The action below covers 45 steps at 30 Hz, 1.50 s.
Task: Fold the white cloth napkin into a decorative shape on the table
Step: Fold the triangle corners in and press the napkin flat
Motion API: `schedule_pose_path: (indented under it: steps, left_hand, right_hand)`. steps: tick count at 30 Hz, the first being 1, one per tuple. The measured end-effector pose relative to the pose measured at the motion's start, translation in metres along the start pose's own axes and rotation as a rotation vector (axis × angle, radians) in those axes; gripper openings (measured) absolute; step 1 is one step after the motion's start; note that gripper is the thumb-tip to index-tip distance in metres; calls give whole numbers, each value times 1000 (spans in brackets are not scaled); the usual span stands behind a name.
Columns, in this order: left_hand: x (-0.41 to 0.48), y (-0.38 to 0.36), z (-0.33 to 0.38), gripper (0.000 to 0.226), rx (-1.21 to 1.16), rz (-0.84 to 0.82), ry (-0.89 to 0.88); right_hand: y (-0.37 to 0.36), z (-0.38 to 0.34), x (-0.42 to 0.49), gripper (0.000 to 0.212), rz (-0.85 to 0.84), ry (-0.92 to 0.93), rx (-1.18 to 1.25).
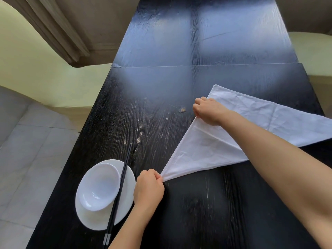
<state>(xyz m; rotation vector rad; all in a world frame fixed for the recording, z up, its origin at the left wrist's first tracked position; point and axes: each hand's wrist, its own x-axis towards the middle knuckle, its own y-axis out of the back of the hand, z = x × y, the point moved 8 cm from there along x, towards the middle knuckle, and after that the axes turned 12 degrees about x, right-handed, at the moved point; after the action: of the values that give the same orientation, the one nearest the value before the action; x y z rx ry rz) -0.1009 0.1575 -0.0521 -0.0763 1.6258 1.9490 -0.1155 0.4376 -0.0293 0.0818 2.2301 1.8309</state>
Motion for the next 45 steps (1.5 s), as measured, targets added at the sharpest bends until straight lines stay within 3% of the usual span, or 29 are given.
schedule_pose_path:
  steps: [18,25,28,30,33,35,37,41,45]
  left_hand:
    - [0,3,0,11,193,36,-1]
    - [1,5,1,10,281,6,-53]
    - [-2,16,8,13,372,87,-49]
    - [-3,27,36,27,387,274,-143]
    - [7,17,100,34,173,495,-492]
    - [26,-10,131,42,221,370,-613]
    - [43,-33,135,52,345,281,-605]
    - [50,-47,121,63,401,294,-579]
    - [50,-45,122,64,397,335,-571]
  right_hand:
    - [-11,-16,12,23,72,-65,-29]
    - [-16,-15,14,19,135,-100,75]
    - [-18,-11,13,14,221,-109,190]
    - [-19,-9,10,13,288,-109,281]
    - [-24,-11,7,13,325,-103,383]
    - [-26,-14,5,21,305,-65,430]
    - [-25,-7,0,40,309,-43,439]
    - [-44,18,-15,56,119,-116,258]
    - [-44,39,-11,57,117,-192,204]
